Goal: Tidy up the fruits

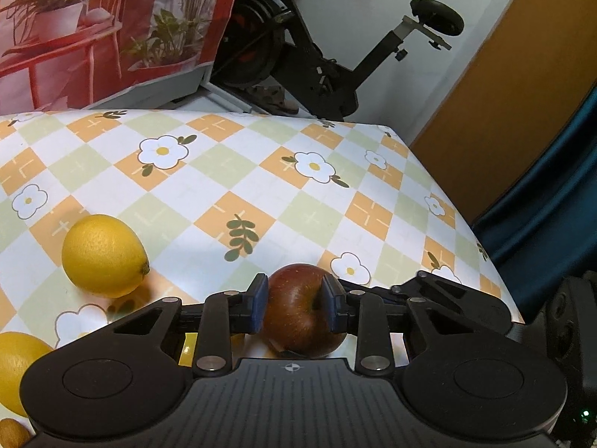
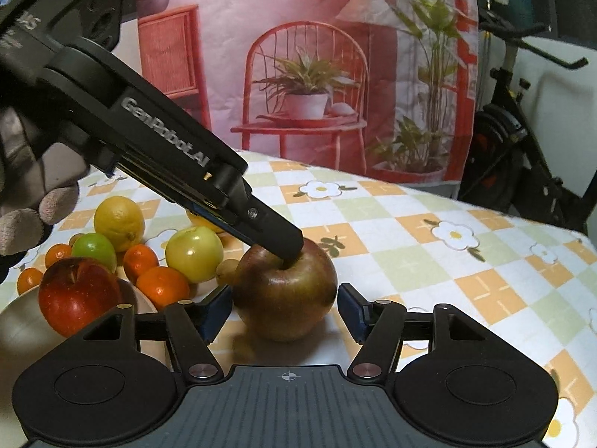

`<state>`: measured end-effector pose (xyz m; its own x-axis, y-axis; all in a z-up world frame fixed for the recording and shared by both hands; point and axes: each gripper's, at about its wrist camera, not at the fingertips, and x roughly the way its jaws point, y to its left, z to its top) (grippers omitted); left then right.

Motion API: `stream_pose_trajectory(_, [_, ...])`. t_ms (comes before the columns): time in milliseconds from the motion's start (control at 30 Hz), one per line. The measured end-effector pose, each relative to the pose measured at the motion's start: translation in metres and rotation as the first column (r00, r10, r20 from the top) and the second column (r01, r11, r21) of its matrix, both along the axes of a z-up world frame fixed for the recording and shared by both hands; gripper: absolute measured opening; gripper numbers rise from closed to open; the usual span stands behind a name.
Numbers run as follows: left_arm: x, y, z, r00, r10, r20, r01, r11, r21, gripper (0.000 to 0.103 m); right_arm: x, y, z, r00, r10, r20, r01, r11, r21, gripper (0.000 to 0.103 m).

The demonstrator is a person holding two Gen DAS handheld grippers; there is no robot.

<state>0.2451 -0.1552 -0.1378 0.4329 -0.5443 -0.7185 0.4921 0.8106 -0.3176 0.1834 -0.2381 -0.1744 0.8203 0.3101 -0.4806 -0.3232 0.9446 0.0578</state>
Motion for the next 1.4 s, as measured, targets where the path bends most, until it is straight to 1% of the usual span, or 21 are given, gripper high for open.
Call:
stream_pose_trajectory(233, [-0.004, -0.001, 0.004, 0.999, -0.038, 0.004, 0.037, 0.999, 0.009, 0.033, -0.001, -0.004, -0.001, 1.000, 0.008, -0.016, -0.007, 0.999, 0.039, 0.058])
stream_pose_trajectory(433, [-0.023, 0.003, 0.019, 0.996, -0.087, 0.021, 0.087, 0.996, 0.000, 0.033, -0.025, -0.005, 0.014, 1.000, 0.022, 0.001, -0.022, 0.999, 0.037, 0.058])
stream_pose_trajectory(500, [-0.032, 0.006, 0.025, 0.994, -0.102, 0.027, 0.102, 0.995, -0.006, 0.033, -0.034, -0.005, 0.022, 1.000, 0.028, 0.007, -0.029, 0.999, 0.039, 0.058])
stream_pose_trajectory(633, [-0.055, 0.011, 0.037, 0.990, -0.132, 0.047, 0.132, 0.991, 0.003, 0.033, -0.056, -0.002, 0.036, 0.999, 0.045, 0.006, -0.046, 0.997, 0.056, 0.058])
stream_pose_trajectory(833, [-0.097, 0.035, 0.042, 0.989, -0.145, 0.031, 0.145, 0.989, 0.016, 0.033, -0.091, 0.023, 0.046, 0.994, 0.112, -0.015, -0.111, 0.993, 0.039, 0.058])
stream_pose_trajectory(1000, [-0.125, 0.067, 0.042, 0.992, -0.127, 0.013, 0.126, 0.991, 0.037, 0.033, -0.115, 0.058, 0.047, 0.982, 0.188, -0.036, -0.186, 0.982, 0.040, 0.058])
stream_pose_trajectory(1133, [-0.138, 0.096, 0.036, 0.996, -0.091, -0.009, 0.092, 0.994, 0.052, 0.033, -0.122, 0.088, 0.041, 0.966, 0.252, -0.061, -0.248, 0.966, 0.076, 0.058])
stream_pose_trajectory(1267, [-0.135, 0.124, 0.023, 0.998, -0.045, -0.042, 0.047, 0.998, 0.052, 0.032, -0.115, 0.114, 0.032, 0.949, 0.303, -0.087, -0.296, 0.952, 0.080, 0.058])
stream_pose_trajectory(1400, [-0.126, 0.137, 0.014, 0.999, -0.001, -0.053, 0.004, 0.998, 0.055, 0.032, -0.104, 0.132, 0.022, 0.943, 0.320, -0.096, -0.313, 0.946, 0.080, 0.058])
